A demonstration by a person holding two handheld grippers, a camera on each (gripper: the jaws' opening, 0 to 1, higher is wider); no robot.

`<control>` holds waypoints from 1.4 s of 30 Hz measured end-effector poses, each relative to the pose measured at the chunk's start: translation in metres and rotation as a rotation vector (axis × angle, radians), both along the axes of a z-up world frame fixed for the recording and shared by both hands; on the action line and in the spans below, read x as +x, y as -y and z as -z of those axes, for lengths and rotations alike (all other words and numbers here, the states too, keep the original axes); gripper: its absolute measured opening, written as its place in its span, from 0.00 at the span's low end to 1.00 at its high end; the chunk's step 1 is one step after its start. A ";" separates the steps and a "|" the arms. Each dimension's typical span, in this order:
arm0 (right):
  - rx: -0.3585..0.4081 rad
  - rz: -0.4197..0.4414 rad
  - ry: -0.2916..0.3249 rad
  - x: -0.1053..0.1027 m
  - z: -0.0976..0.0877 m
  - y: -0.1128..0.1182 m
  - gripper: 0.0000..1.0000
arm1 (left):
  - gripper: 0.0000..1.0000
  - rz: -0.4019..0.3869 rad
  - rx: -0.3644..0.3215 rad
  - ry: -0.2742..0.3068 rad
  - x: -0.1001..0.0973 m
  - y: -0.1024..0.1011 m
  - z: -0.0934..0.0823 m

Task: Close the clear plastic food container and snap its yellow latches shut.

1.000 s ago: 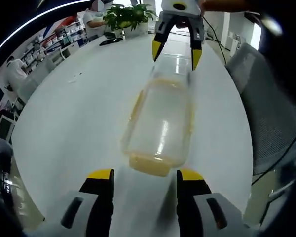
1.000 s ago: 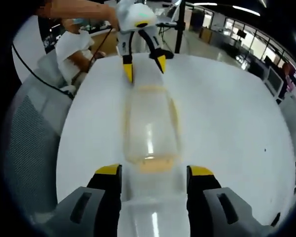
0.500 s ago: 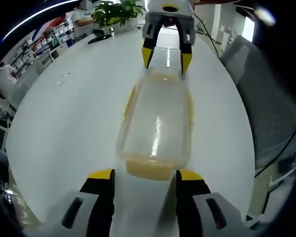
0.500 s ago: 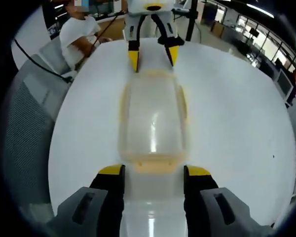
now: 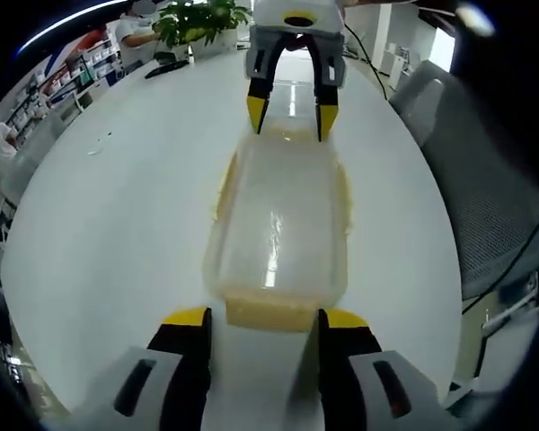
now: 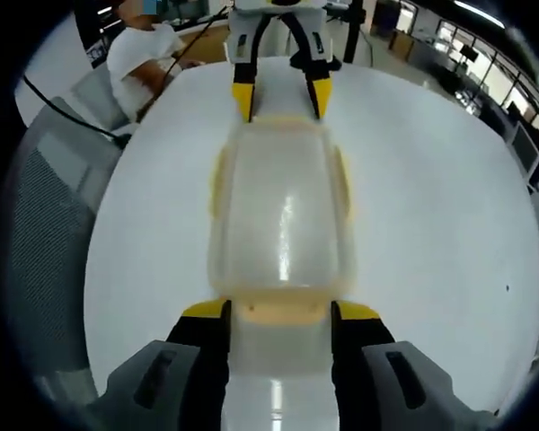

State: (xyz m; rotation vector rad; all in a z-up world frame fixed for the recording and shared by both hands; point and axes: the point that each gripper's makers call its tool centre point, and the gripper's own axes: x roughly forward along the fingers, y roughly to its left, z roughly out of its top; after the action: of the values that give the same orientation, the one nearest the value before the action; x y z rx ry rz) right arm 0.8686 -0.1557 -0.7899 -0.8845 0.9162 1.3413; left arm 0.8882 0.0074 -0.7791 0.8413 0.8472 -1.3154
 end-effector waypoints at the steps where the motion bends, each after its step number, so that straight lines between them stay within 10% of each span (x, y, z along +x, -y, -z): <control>1: -0.001 -0.003 0.000 0.000 0.001 0.000 0.42 | 0.41 0.008 0.005 -0.004 -0.001 0.000 0.001; 42: 0.025 -0.013 0.000 -0.005 -0.019 -0.006 0.36 | 0.33 0.059 0.035 -0.027 -0.012 -0.001 -0.014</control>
State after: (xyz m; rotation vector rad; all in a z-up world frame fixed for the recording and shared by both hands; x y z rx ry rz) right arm 0.8636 -0.1493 -0.7712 -0.8724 0.8930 1.3612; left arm 0.8766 0.0084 -0.7655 0.8832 0.8741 -1.3698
